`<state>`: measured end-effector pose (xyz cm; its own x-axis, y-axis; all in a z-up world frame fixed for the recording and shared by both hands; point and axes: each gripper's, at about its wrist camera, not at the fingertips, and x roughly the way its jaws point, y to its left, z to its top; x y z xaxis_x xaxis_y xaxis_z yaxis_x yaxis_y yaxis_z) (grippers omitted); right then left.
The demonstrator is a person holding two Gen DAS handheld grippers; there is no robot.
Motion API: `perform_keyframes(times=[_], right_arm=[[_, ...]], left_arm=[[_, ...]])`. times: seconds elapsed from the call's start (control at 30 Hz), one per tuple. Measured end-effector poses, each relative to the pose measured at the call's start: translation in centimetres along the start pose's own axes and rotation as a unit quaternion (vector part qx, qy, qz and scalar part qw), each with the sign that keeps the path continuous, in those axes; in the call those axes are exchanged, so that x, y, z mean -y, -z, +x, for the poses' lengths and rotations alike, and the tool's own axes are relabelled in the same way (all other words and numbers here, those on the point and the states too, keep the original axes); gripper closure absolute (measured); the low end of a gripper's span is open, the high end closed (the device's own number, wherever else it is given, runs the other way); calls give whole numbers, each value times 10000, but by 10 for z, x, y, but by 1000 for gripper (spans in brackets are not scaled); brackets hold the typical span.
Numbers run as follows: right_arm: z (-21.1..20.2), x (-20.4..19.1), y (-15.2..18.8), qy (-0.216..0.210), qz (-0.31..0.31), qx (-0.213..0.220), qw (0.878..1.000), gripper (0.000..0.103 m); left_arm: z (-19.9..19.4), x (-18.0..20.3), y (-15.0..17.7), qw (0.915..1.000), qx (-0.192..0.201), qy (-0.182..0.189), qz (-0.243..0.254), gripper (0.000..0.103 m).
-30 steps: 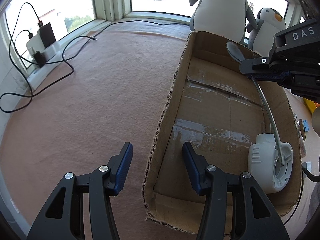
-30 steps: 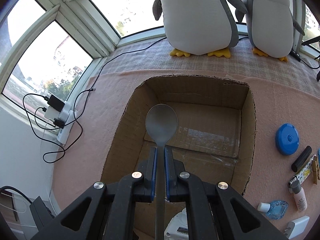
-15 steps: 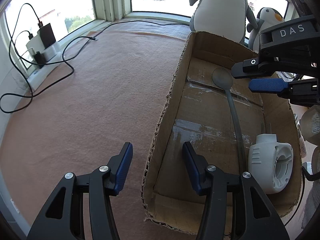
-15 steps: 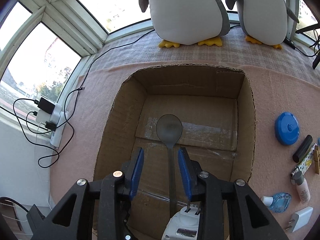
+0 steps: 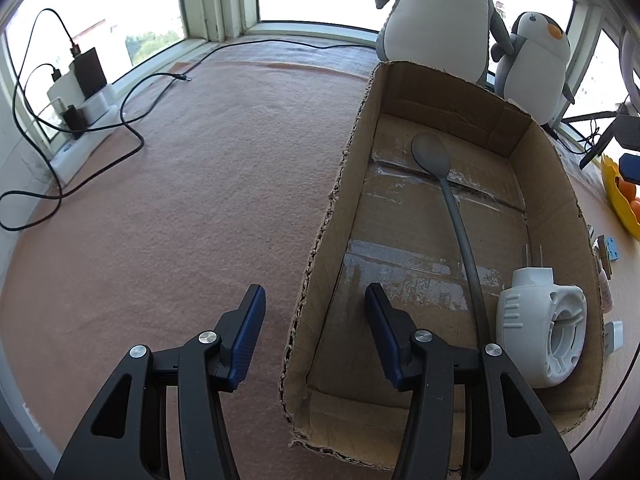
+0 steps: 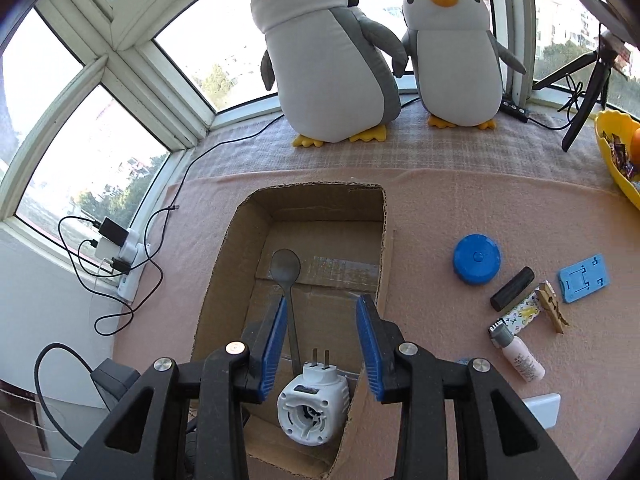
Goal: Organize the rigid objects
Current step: 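Move the right tool to the white USB charger and grasp it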
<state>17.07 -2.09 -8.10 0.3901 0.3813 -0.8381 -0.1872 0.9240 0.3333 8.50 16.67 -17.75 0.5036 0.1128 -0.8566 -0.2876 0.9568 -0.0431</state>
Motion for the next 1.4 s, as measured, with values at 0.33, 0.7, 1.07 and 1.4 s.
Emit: perform_keyframes(times=[0.33, 0.7, 1.07, 1.4], right_arm=[[-97, 64, 29, 430, 516, 528, 9963, 71], [-144, 114, 90, 907, 154, 592, 9940, 44], [-56, 138, 128, 1101, -62, 144, 9938, 41], [-14, 155, 124, 1282, 120, -35, 9917, 41]], left_arm=[[2, 1, -3, 9998, -70, 32, 163, 52], [2, -1, -3, 9993, -123, 123, 335, 52], [0, 2, -2, 9983, -64, 55, 581, 52], [1, -1, -1, 9984, -6, 137, 548, 52]])
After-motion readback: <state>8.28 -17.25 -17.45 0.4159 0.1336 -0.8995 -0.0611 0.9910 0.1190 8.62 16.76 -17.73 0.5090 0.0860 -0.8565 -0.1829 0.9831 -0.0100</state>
